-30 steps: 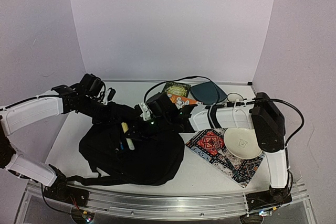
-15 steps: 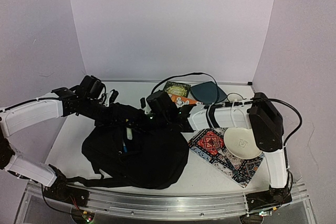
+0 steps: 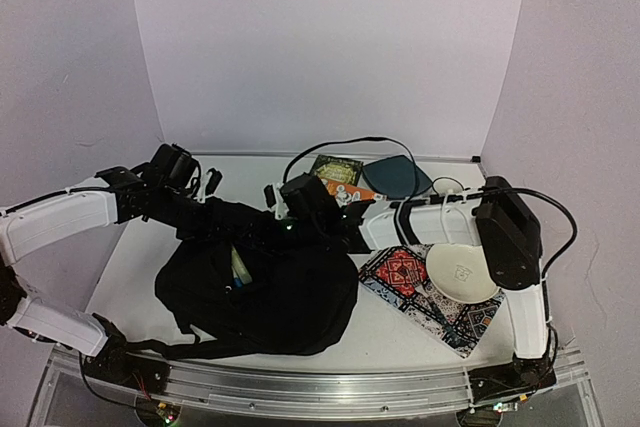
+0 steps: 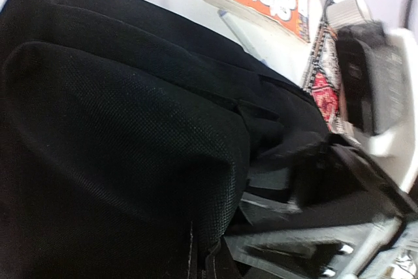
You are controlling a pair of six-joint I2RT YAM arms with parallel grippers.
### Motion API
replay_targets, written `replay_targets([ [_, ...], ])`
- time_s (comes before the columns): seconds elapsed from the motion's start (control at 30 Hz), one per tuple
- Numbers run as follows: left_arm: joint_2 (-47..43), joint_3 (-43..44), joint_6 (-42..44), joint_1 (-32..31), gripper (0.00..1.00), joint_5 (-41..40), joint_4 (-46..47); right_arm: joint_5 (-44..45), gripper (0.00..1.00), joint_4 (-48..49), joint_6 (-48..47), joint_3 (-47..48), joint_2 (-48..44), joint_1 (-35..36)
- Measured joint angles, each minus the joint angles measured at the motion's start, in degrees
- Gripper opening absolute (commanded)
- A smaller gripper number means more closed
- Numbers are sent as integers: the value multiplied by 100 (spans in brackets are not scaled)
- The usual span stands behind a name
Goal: Pack the student bag
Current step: Place the glue stick in the lower front pocket of the bag, then move the pen to the center of the board.
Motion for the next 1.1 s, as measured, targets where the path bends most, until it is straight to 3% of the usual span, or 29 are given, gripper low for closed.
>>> replay_targets([
  [0.33, -138, 24, 300, -4, 0, -850, -393, 97, 66, -592, -1167, -418, -1088, -88],
  [0.6, -391, 61, 507, 31, 0, -1460, -951, 516, 68, -1235, -1956, -753, -1493, -676],
  [0.9, -633, 168, 648, 55, 0, -1937, -1570, 1598, 66, -2349, -2667, -775, -1163, -1242],
  [1.1, -678, 175, 672, 60, 0, -2161, -1747, 2059, 54, -2869, -2982, -257, -367, -1261],
])
